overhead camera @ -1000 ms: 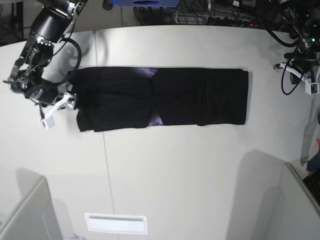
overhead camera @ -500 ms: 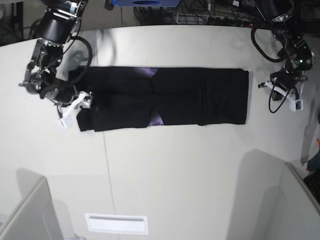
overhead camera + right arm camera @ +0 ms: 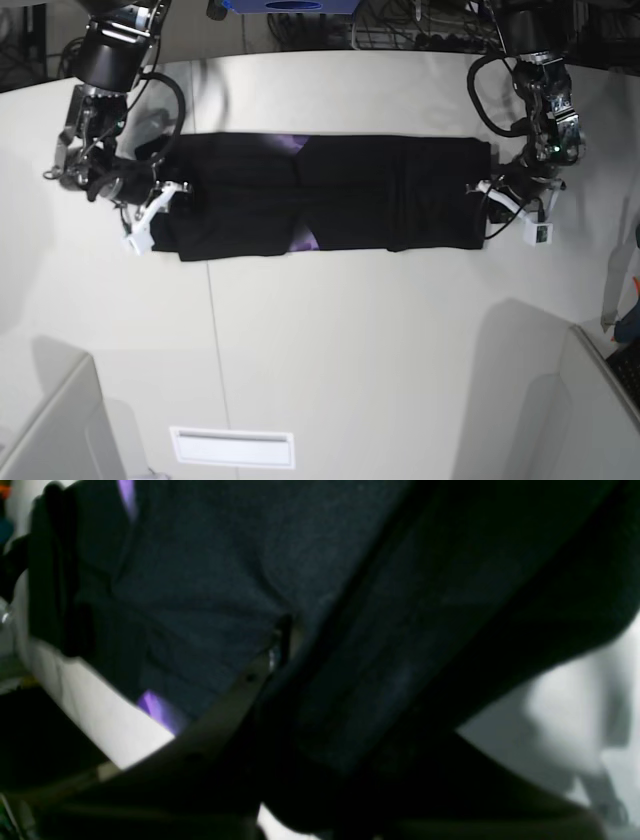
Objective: Fold the T-shirt properly
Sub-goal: 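Grasp the strip's end with the right gripper and fold it toward the left gripper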
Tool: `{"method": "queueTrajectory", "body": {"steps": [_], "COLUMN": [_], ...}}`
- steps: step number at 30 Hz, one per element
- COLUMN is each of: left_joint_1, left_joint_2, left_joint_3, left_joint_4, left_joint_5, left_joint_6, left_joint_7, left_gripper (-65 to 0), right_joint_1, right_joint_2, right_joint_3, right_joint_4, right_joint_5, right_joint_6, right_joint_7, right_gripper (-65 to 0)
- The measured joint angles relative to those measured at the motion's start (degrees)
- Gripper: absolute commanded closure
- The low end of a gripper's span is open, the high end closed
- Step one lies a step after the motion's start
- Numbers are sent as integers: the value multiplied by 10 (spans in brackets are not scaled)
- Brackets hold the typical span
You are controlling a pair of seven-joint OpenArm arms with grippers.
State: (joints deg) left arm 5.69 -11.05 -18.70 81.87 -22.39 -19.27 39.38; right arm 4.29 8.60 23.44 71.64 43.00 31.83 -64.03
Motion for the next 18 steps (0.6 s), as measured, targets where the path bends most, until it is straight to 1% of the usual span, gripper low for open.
{"method": "queueTrajectory", "body": {"steps": [1,2,5,7,8,10,11,14,16,17,18], "left_joint_1": [0,0,-1,-1,-1,-1,0,8,15,18,18], "left_joint_2": [10,17,40,47,50,52,52,53,52,51,50], "left_joint_3": [7,16,33,42,45,51,51,51,52,52,51], "left_joint_4": [2,3,3,3,4,7,11,40,57,64,67], "left_joint_5": [0,-3,-7,-10,-10,-10,-10,1,5,7,12], "left_joint_6": [0,0,-2,-2,-2,-2,-2,-2,-2,-2,-2], "left_joint_7": [-3,-7,-11,-11,-11,-10,-5,22,29,36,38], "left_gripper": [0,0,0,0,0,0,0,0,0,0,0], "right_joint_1": [5,8,4,-4,-9,-19,-27,-47,-53,-54,-54], "right_joint_2": [8,14,24,28,27,18,14,3,-2,-11,-22], "right_joint_3": [-3,-4,-9,-45,-68,-118,-143,-207,-239,-248,-256], "right_joint_4": [2,10,75,136,166,217,240,282,304,319,332], "right_joint_5": [0,-6,-18,-21,-14,2,0,-1,-4,-8,-10], "right_joint_6": [-20,-51,-97,-121,-134,-169,-195,-239,-256,-273,-280], "right_joint_7": [-2,-5,-5,-6,-5,-2,0,-4,-6,-5,-3], "right_gripper": [0,0,0,0,0,0,0,0,0,0,0]}}
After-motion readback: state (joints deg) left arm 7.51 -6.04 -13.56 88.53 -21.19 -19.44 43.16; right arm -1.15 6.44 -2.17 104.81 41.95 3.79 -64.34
